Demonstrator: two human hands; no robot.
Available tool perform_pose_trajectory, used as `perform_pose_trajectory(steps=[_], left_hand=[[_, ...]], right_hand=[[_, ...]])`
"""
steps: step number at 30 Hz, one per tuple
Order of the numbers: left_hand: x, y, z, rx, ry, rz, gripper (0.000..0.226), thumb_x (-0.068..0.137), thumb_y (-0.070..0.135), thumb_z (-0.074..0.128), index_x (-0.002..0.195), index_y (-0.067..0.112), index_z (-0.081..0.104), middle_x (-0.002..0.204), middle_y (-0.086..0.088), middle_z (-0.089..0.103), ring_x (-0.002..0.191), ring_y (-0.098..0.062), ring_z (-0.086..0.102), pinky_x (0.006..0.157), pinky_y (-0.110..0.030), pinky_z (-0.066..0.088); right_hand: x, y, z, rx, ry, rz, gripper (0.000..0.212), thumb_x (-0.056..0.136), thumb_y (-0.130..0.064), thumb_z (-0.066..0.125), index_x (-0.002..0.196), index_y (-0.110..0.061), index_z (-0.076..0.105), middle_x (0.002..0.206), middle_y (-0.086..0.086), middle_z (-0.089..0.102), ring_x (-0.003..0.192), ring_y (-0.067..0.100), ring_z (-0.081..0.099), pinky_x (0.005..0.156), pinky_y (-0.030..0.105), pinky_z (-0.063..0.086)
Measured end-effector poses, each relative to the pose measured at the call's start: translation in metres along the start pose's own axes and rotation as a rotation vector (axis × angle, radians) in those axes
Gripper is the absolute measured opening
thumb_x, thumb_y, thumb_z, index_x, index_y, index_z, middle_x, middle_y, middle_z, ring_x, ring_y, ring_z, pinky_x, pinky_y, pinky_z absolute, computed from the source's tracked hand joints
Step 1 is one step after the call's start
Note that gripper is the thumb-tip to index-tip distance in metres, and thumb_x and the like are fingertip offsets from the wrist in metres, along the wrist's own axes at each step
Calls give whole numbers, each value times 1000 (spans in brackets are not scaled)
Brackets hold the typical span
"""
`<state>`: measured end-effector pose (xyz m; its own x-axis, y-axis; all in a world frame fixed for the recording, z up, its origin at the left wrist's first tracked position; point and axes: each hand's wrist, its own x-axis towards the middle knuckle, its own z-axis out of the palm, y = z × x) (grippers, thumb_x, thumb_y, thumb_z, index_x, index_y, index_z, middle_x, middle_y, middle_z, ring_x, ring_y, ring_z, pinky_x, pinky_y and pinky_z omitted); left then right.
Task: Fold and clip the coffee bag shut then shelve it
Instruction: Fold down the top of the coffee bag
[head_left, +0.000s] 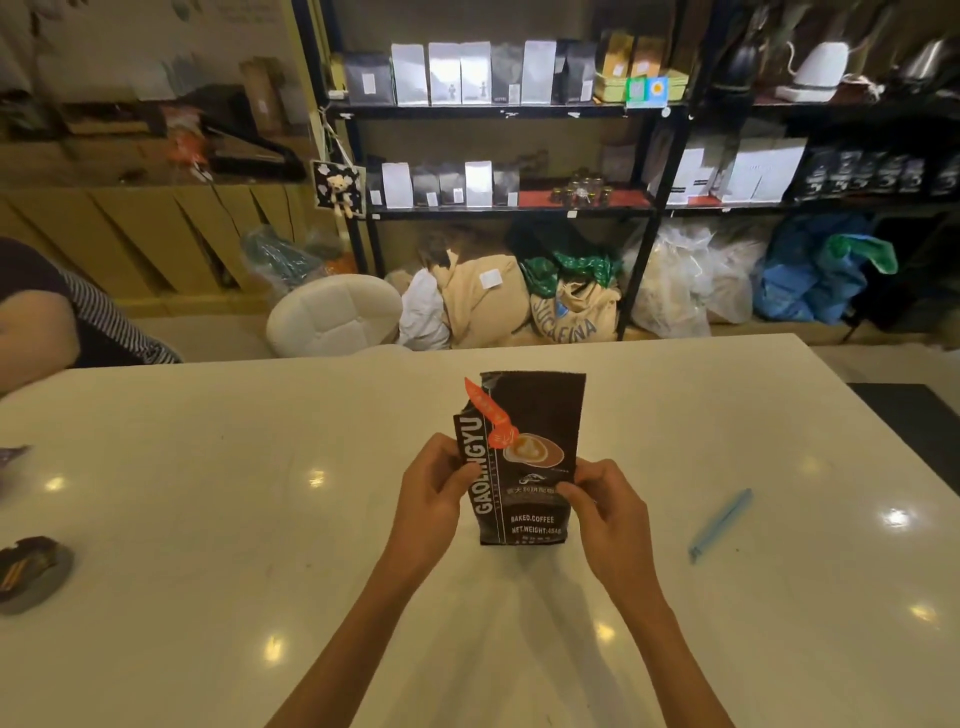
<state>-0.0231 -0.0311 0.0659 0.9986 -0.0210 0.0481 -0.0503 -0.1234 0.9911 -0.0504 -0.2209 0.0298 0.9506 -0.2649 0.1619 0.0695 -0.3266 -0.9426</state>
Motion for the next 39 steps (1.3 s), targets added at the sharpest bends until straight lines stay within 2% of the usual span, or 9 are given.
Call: perform_pose_trajectory(steps=[3, 10, 14, 16, 20, 23, 29, 32, 39], left_hand=[[-5, -2, 6, -54, 26, -36, 9, 93, -4, 54, 89, -10, 48, 86, -15, 68, 75, -5, 65, 67, -24, 54], [-5, -5, 12, -99, -26, -17, 6, 96, -1, 51, 99, -5, 55, 86, 5, 71, 81, 0, 69, 68, -17, 55], [5, -3, 18, -77, 34, 12, 6, 98, 5, 50, 99, -1, 53, 91, -4, 68, 82, -7, 68, 69, -19, 55], [21, -7, 22, -41, 104, 40, 2, 99, 7, 49, 99, 9, 49, 93, -7, 65, 84, -12, 66, 72, -29, 56], [43, -13, 28, -13, 1, 104, 41, 99, 7, 49, 128, 29, 30, 113, -13, 63, 101, -20, 68, 85, -36, 59], [51, -17, 19, 153, -103, 208, 59, 92, 7, 60, 133, 41, 35, 135, 5, 51, 120, -18, 58, 99, -37, 52], [20, -31, 10, 428, -229, 370, 59, 95, 11, 58, 136, 45, 34, 121, 6, 47, 115, 15, 43, 94, -1, 38], [8, -37, 13, 443, -131, 448, 62, 91, 0, 60, 137, 37, 44, 113, 6, 52, 110, 17, 45, 92, 0, 39], [-1, -49, 19, 387, 113, 490, 49, 82, -11, 66, 120, 21, 65, 99, 0, 63, 97, 5, 57, 85, -14, 51]], right_hand=[[-1, 1, 4, 28, 22, 7, 25, 94, -2, 56, 86, -26, 55, 101, -3, 69, 88, -4, 66, 65, 9, 53], [-1, 6, 2, 28, 1, 18, 29, 96, -4, 54, 90, -33, 51, 98, -14, 64, 86, -8, 66, 63, 4, 50], [6, 3, 4, 29, -25, -60, 33, 95, -3, 55, 112, -30, 44, 113, -25, 54, 97, -11, 62, 72, 4, 50], [15, 5, 7, -53, -4, -145, 40, 95, -1, 55, 126, -23, 42, 122, -26, 48, 107, -15, 56, 83, 6, 50], [44, 15, 13, -269, -78, -239, 49, 98, -4, 47, 142, -24, 42, 121, 1, 51, 103, 6, 54, 85, 14, 50], [55, 18, 11, -286, -70, -273, 52, 96, -3, 51, 141, -28, 45, 110, 0, 51, 95, 8, 54, 82, 18, 54], [29, 21, -4, -216, -3, -289, 40, 91, -5, 61, 128, -18, 61, 98, -5, 60, 95, -9, 55, 79, 3, 47], [14, 24, -9, -225, 40, -318, 38, 88, -5, 62, 124, -17, 64, 98, -7, 63, 97, -14, 54, 81, -1, 44], [5, 25, -10, -164, 103, -365, 41, 81, 5, 70, 111, -23, 71, 96, -6, 66, 93, 3, 61, 80, 13, 52]])
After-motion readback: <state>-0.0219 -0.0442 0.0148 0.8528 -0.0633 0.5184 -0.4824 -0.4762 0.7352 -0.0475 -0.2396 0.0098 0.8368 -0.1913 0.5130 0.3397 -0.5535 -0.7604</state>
